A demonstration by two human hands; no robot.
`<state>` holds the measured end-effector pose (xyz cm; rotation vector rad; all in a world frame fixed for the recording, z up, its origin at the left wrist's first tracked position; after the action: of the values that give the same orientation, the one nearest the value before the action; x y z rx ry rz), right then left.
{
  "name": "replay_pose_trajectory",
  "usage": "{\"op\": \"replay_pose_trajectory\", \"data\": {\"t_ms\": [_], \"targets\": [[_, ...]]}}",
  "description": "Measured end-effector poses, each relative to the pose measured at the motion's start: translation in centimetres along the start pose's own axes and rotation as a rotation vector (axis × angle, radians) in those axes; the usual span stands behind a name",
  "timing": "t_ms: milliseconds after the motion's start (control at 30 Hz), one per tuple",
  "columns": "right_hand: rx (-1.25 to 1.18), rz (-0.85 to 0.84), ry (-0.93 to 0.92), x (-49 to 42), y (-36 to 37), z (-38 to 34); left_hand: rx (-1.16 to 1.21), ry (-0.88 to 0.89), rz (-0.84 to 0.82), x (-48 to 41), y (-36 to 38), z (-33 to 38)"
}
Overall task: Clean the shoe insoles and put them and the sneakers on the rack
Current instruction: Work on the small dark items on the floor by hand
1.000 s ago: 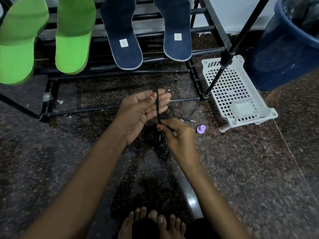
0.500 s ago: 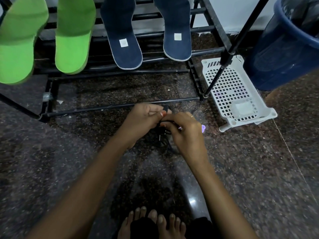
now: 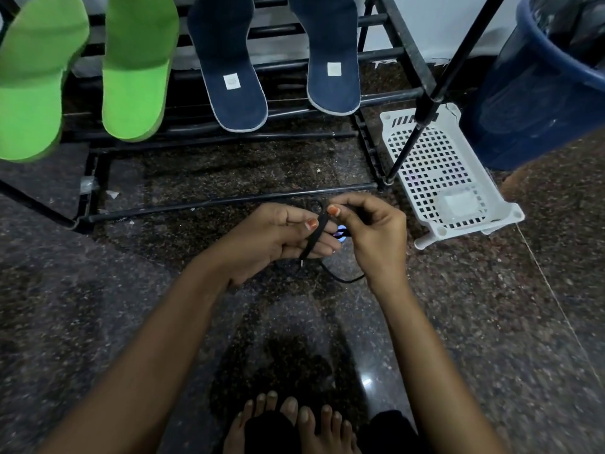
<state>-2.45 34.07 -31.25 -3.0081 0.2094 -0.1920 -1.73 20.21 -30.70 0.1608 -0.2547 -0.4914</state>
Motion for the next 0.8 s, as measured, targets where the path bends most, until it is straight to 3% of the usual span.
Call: {"op": "replay_pose_trajectory", "data": {"t_ms": [233, 400, 533, 667, 800], "targets": [[-0.163, -0.035, 0.129, 0.5, 1.1, 1.5, 0.242, 0.081, 0.103, -0.1, 0.3, 0.3], [0.021, -0.077, 0.067, 1.6, 2.5, 2.3, 0.386, 0.156, 0.289, -0.7, -0.1, 0.3], [0.256, -0.099, -0.083, 2.2, 3.4, 2.2, 0.482, 0.207, 0.404, -1.0, -0.5, 0.3], [0.452, -0.077, -0.232, 2.7, 3.7, 1.8, 0.378, 0.231, 0.472, -1.1, -1.2, 0.0], [0.544, -0.039, -0.271, 2.5, 3.0, 1.2, 0.038, 0.215, 0.444, -0.9, -1.5, -0.6]]}}
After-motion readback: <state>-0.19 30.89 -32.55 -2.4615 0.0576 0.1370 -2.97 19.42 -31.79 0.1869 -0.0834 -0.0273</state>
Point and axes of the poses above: each hand's wrist, its own x-axis away from the middle knuckle, its own y-axis out of the palm, z = x × y, the point moved 4 cm from there along -x, towards the middle knuckle, and after that the axes turned 13 degrees about y, right-handed, at the moved point
